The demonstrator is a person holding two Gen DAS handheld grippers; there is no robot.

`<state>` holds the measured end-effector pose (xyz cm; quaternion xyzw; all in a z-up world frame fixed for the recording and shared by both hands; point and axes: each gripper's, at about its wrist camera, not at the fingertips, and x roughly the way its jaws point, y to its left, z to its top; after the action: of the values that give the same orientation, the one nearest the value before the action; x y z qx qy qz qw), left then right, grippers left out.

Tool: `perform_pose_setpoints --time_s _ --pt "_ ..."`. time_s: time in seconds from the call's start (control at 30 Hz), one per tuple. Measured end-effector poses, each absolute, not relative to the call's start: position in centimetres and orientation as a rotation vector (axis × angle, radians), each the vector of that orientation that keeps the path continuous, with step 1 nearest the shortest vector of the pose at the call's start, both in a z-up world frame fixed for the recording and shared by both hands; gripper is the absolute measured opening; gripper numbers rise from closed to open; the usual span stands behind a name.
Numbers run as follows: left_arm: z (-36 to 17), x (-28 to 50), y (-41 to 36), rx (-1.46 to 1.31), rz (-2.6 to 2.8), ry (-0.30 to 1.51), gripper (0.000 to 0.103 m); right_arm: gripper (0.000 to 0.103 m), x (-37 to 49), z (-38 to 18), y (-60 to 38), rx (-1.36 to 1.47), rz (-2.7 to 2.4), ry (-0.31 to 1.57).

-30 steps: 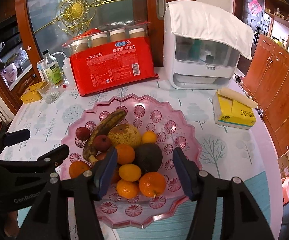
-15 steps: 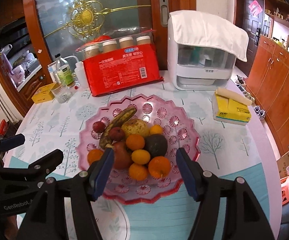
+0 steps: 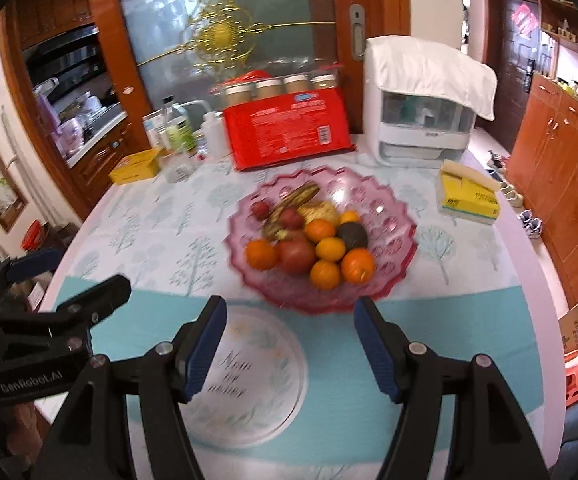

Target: Organize fruits

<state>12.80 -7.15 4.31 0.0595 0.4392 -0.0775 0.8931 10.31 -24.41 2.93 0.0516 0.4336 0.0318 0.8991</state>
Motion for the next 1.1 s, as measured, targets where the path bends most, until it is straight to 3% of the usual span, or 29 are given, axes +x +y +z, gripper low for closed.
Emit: perform_pose_setpoints --time_s 0.4,1.1 --pt "4.9 6.3 -3.4 0.078 -0.098 0.943 0.099 0.073 4.2 5.3 -20.8 0.13 0.083 0.881" --pt "5.6 4.8 -3.1 0.061 -0.102 0.938 0.099 0.073 2.2 5.8 -20.7 0.155 0.06 0.876"
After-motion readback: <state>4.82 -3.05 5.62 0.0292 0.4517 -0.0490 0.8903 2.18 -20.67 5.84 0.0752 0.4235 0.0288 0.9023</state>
